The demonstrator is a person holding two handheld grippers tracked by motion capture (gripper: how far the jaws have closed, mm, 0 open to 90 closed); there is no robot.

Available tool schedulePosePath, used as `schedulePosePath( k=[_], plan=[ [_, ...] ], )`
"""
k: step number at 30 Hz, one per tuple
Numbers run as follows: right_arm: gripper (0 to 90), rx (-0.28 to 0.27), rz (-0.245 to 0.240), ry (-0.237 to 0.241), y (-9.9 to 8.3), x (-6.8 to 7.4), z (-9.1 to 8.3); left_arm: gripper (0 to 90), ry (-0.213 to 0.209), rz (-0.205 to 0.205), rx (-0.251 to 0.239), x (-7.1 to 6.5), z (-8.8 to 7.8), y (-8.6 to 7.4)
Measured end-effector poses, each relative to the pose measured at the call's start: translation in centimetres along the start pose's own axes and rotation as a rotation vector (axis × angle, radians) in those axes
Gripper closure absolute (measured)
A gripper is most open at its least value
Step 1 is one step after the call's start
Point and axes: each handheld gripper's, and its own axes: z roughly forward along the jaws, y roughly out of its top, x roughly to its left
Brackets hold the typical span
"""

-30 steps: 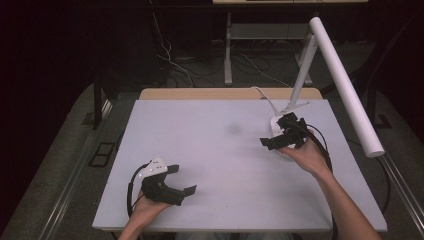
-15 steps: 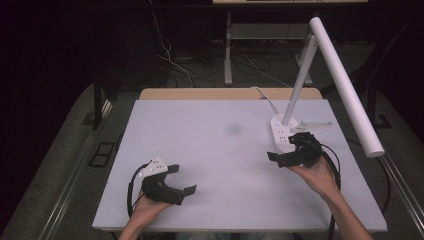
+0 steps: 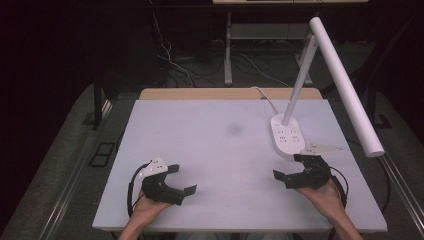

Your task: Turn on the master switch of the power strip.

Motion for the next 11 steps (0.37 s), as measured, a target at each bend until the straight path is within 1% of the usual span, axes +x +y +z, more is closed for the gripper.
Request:
schedulePosePath(
  k=[3,4,7,10,11],
  plan=[
    [0.2,-0.013,0.012,-0.003,-1.3,0.1,-0.2,0.0,0.000,0.001,0.004,0.0,0.0,0.0],
    [0.2,-0.016,0.011,-0.013,-1.7,0.2,-0.3,0.0,0.000,0.001,0.005,0.0,0.0,0.0],
    [0.3,-0.024,0.019,-0.022,-2.9,0.6,-0.7,0.0,0.000,-0.002,0.005,0.0,0.1,0.0],
    [0.2,-0.033,0.014,-0.019,-3.6,0.6,-1.1,0.0,-0.001,-0.004,0.007,0.1,0.1,0.0],
    [0.2,-0.034,0.022,-0.014,-3.7,0.7,-1.3,0.0,-0.001,-0.003,0.007,0.1,0.2,0.0]
  ],
)
